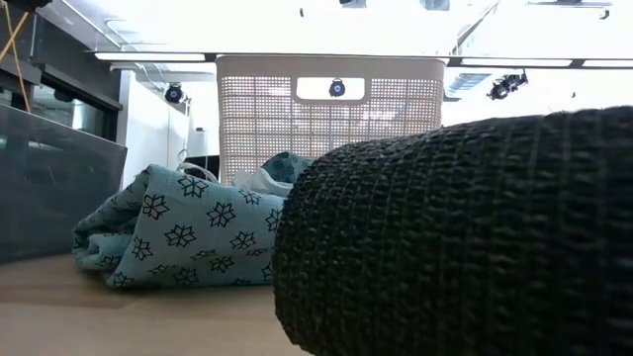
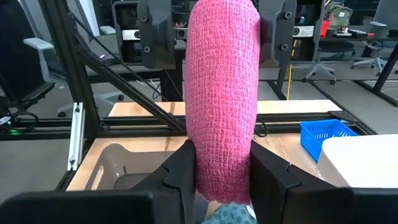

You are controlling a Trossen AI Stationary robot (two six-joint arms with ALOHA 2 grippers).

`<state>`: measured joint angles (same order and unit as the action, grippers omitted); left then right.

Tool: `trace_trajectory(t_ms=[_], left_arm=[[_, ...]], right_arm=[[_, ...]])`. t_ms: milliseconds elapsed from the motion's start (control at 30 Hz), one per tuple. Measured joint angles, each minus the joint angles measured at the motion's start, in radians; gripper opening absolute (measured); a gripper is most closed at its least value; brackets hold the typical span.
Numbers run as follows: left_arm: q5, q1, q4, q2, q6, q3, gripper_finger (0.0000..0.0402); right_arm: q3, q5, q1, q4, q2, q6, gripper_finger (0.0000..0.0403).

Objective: Pick & place medical supplies in basket/bin
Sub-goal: Put the pink bandage into the black bin

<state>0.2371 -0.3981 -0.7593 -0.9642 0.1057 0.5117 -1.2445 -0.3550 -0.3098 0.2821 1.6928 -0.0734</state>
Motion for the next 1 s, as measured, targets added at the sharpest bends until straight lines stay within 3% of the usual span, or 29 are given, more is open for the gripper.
trace_trajectory(t_ms=[200,667,1000], left_arm=[[0.000,0.000,0.000,0.000,0.001,0.000,0.0262],[0.000,0.000,0.000,0.000,0.001,0.000,0.0147],[-0.001,0.000,0.000,0.000,0.000,0.000,0.0136]], right_arm=[[0.000,0.007,0.003,0.000,0.000,0.000,0.0105],[0.000,0.021,0.002,0.000,0.000,0.000,0.0105],[0.000,0.034,0.003,0.000,0.000,0.000,0.0105]])
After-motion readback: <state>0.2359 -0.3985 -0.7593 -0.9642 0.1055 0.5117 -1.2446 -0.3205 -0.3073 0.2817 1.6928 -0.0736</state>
